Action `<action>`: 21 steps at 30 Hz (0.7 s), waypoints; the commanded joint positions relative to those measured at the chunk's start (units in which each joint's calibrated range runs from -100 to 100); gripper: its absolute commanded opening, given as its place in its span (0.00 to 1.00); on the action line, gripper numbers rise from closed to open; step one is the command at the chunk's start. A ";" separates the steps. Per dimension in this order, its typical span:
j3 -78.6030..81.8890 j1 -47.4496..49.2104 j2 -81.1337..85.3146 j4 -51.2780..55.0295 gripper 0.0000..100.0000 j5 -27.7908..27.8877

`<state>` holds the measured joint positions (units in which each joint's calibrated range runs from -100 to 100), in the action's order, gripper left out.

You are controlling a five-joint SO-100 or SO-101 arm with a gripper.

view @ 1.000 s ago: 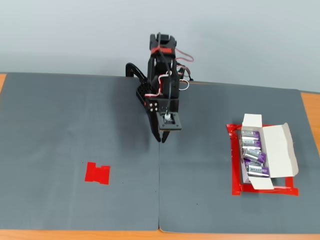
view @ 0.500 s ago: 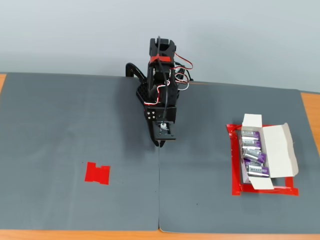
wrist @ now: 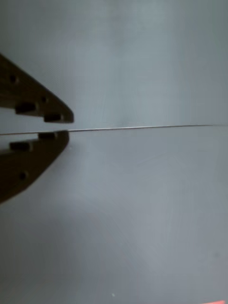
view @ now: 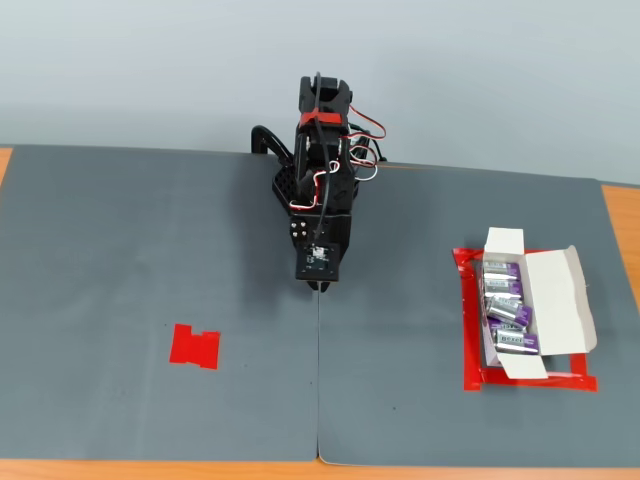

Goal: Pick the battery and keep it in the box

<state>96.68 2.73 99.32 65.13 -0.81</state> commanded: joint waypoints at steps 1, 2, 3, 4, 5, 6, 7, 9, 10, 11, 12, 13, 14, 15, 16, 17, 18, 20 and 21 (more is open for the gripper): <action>-1.56 -0.30 0.34 2.40 0.02 -1.04; -1.74 -0.30 0.34 3.36 0.02 -1.04; -2.20 -0.30 0.34 4.22 0.02 -1.10; -2.56 -0.30 0.34 5.18 0.02 -1.10; -2.74 -0.30 0.34 6.13 0.02 -1.10; -2.83 -0.30 0.34 6.65 0.02 -1.10; -3.01 -0.30 0.34 7.09 0.02 -1.10; -3.19 -0.23 0.34 8.22 0.02 -1.10; -3.28 -0.15 0.34 8.65 0.02 -1.10; -3.46 -0.08 0.34 9.17 0.02 -1.10; -3.73 0.15 0.34 9.61 0.02 -1.04; -3.73 0.15 0.34 9.61 0.02 -1.04; -3.73 0.15 0.34 9.69 0.02 -1.04; -3.73 0.15 0.34 9.69 0.02 -1.10; -3.82 0.15 0.34 9.69 0.02 -1.10; -3.91 -0.08 0.26 9.69 0.02 -1.10; -4.00 -0.15 0.26 9.69 0.02 -1.10; -4.09 -0.23 0.09 9.69 0.02 -1.04; -4.09 -0.23 0.00 9.69 0.02 -0.94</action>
<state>96.32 2.73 99.41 74.59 -1.73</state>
